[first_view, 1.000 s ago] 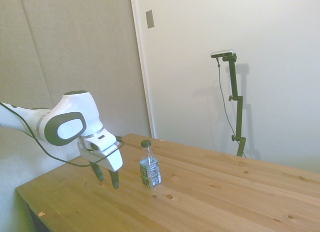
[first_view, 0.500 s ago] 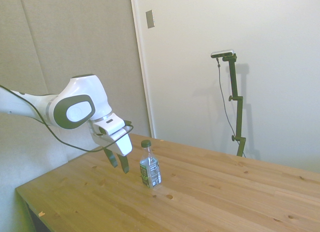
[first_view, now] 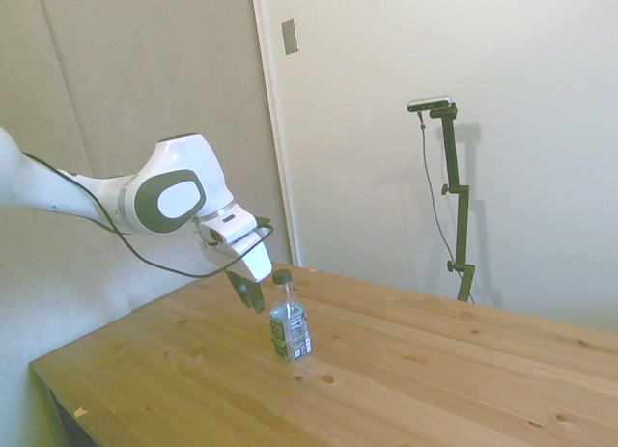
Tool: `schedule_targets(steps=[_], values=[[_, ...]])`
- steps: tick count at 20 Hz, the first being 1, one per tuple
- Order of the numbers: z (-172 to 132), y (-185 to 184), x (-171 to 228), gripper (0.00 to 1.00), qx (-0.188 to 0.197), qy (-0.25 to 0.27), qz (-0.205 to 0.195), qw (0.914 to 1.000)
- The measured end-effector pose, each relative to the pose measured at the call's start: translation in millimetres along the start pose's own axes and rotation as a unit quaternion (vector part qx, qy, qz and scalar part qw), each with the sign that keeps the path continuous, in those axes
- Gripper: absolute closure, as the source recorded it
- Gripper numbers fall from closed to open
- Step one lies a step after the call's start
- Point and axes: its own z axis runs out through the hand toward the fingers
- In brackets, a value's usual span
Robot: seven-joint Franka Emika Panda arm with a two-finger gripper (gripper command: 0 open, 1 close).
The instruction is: Knock down the bottle
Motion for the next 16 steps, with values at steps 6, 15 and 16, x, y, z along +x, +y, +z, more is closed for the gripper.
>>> schedule_targets(steps=[6, 15, 16], values=[[3.1, -9.3, 8.6, 1.00, 0.000, 0.001, 0.006, 1.0000], [0.0, -38.8, 27.6, 1.00, 0.006, 0.016, 0.026, 0.9995], [0.3, -44.7, 30.6, 1.00, 0.008, 0.017, 0.030, 0.9994]])
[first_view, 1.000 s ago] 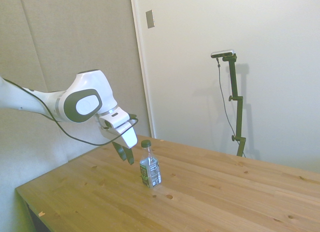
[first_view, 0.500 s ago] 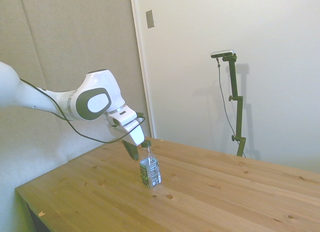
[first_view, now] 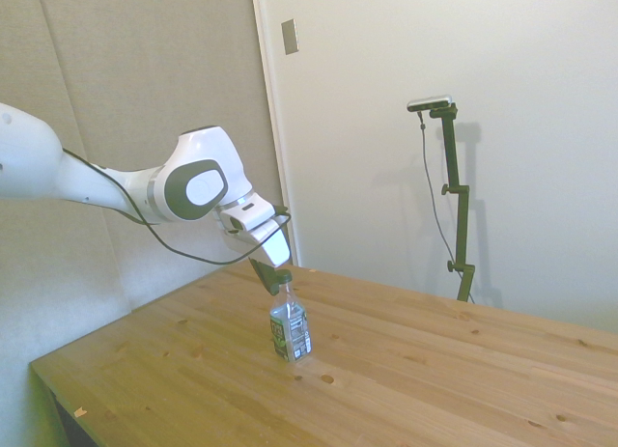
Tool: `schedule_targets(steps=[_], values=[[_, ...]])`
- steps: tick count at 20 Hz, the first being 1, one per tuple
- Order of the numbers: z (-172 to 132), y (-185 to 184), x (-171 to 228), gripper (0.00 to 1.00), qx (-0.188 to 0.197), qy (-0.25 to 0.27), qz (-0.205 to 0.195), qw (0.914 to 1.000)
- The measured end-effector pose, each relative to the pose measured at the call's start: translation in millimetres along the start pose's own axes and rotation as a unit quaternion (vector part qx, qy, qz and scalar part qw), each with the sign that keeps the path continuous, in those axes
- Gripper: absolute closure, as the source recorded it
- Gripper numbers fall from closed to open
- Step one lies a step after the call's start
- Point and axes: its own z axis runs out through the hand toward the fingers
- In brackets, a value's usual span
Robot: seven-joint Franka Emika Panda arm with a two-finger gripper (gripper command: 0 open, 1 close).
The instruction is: Knock down the bottle
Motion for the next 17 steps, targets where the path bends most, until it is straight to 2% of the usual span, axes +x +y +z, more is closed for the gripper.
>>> schedule_targets(steps=[4, 10, 17], values=[[4.0, -27.2, 12.8, 1.00, -0.001, 0.011, 0.014, 0.9999], [28.2, -63.1, 34.0, 1.00, -0.005, 0.021, 0.030, 0.9993], [36.8, -78.7, 39.9, 1.00, 0.009, 0.040, 0.025, 0.9988]])
